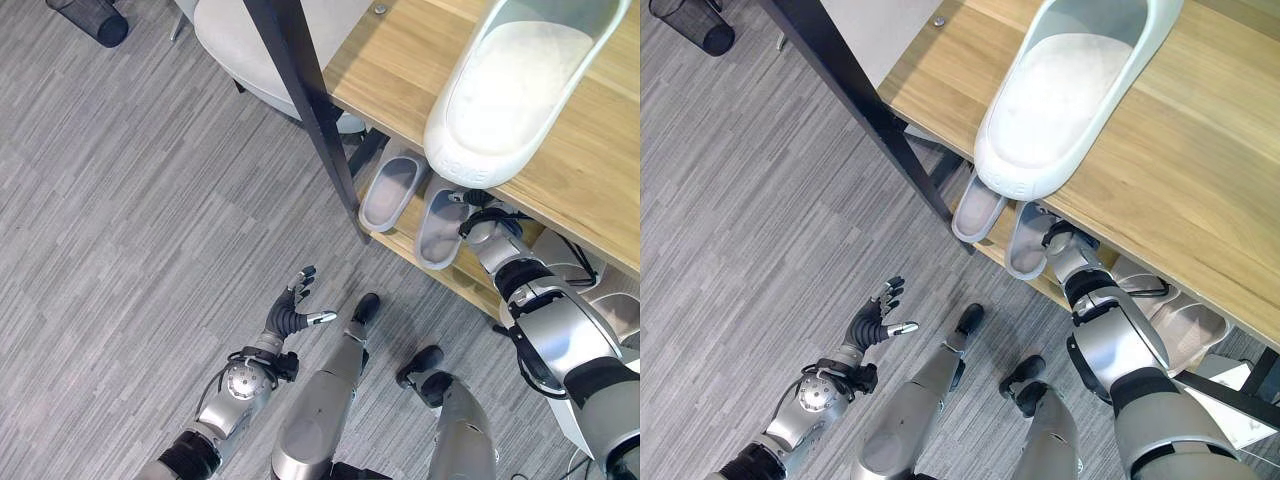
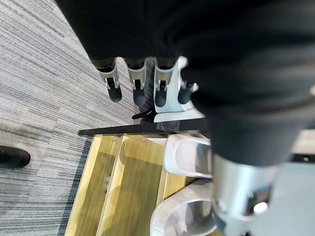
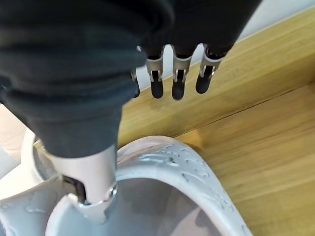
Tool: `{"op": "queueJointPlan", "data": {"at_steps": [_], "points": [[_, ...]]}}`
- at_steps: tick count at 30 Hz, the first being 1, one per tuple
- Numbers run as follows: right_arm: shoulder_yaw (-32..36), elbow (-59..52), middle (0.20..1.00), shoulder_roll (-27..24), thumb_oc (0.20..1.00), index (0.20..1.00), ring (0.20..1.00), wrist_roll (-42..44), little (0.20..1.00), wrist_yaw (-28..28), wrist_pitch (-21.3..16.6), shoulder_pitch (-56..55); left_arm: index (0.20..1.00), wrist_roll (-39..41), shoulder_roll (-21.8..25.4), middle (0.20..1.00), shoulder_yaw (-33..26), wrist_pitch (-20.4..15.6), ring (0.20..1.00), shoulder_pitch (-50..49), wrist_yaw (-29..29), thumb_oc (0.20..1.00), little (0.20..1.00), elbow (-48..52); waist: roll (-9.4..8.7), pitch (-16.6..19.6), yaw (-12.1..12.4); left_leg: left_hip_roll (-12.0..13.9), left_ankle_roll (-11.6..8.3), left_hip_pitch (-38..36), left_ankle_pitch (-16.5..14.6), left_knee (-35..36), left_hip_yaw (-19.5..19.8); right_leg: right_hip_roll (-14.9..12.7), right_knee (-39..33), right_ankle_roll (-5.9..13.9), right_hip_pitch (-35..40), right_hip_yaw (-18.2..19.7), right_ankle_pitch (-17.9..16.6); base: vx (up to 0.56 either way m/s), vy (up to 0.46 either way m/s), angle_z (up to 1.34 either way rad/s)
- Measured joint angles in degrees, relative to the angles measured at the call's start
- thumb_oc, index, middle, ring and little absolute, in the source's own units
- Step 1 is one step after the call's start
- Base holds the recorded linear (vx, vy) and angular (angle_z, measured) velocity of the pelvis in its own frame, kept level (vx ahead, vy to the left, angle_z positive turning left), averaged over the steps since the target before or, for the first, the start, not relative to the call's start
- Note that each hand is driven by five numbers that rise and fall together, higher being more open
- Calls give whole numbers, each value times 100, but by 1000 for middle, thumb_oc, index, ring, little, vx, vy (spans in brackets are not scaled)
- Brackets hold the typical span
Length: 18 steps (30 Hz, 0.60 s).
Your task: Arrange the slippers neatly on the shoe rack.
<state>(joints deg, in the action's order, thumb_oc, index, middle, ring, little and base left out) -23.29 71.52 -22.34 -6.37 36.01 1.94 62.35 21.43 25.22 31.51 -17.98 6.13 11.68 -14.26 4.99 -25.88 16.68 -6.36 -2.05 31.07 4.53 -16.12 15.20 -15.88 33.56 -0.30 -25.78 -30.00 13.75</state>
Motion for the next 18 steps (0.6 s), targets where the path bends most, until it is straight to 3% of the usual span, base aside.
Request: {"op": "queueJointPlan", "data": {"at_steps": [8,12,18], "points": [[430,-2036,1000,336,1000,1000,1000,730,1000,518,-283,-803,1000,0,-28,1000,-9,148,1000,113,162,1000,1000,-53,-9,12,-309,119,29,-247,6,152,-164,147,-247,4,163,173,-149,-22,20,-14],[607,-2278,1000,633,1000,1000,1000,1174,1000,453,-369,-1303,1000,0,-35,1000,-11,209,1000,115,195,1000,1000,-52,-18,17,-516,131,32,-244,5,151,-177,159,-255,2,150,197,-167,-5,-2,-4],[846,-2239,1000,1121,1000,1000,1000,2240,1000,235,-635,-1916,1000,-1,-45,1000,-15,256,1000,118,239,1000,1000,-64,-41,29,-600,138,34,-241,4,146,-191,175,-281,-1,147,213,-177,6,-5,-2]]}}
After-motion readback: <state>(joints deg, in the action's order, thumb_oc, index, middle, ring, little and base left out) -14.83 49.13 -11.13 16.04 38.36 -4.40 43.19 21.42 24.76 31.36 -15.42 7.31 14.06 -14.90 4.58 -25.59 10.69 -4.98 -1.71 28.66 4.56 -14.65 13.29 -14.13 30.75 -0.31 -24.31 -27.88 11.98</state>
